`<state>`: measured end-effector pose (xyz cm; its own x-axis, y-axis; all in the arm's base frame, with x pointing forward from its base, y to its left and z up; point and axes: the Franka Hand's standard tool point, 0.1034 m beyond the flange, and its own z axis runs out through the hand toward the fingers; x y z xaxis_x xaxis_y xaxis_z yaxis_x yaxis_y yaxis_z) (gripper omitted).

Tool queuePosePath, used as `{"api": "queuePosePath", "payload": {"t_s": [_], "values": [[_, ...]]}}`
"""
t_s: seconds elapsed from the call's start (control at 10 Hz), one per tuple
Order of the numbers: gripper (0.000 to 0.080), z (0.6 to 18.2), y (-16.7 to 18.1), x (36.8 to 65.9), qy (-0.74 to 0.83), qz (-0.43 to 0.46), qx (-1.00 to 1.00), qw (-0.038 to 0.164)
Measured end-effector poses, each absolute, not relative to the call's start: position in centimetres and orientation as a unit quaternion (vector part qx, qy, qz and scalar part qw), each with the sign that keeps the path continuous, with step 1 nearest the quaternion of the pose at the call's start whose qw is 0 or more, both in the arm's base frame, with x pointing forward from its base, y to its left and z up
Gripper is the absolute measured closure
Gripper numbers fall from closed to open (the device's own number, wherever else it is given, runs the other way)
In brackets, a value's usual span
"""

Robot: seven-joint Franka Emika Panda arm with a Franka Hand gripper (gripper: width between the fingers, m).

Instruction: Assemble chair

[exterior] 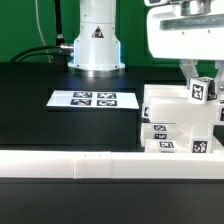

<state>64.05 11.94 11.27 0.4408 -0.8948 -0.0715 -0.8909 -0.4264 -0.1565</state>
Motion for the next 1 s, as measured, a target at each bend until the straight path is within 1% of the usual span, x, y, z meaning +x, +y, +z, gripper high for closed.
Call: {"api": "queuePosePath", "payload": {"t_s": [0.1, 0.2, 0.3, 0.4, 0.5, 0.8, 1.0], "values": [[0.0434, 11.25, 11.95, 64.04, 0.523, -0.012, -0.848, 0.085], [0.0298, 11.25, 11.95, 64.04, 0.508, -0.013, -0.857, 0.085], [0.0298, 11.35, 12.00, 64.03, 0.489, -0.011, -0.869, 0.082], [0.0177, 11.57, 12.24, 64.22, 0.445, -0.014, -0.892, 0.076], [0.0158, 11.56, 12.33, 64.34, 0.389, -0.019, -0.918, 0.076], [0.0151, 11.53, 12.24, 64.34, 0.288, -0.028, -0.955, 0.074], [0.0150, 11.51, 12.02, 64.20, 0.185, -0.027, -0.980, 0.067]]}}
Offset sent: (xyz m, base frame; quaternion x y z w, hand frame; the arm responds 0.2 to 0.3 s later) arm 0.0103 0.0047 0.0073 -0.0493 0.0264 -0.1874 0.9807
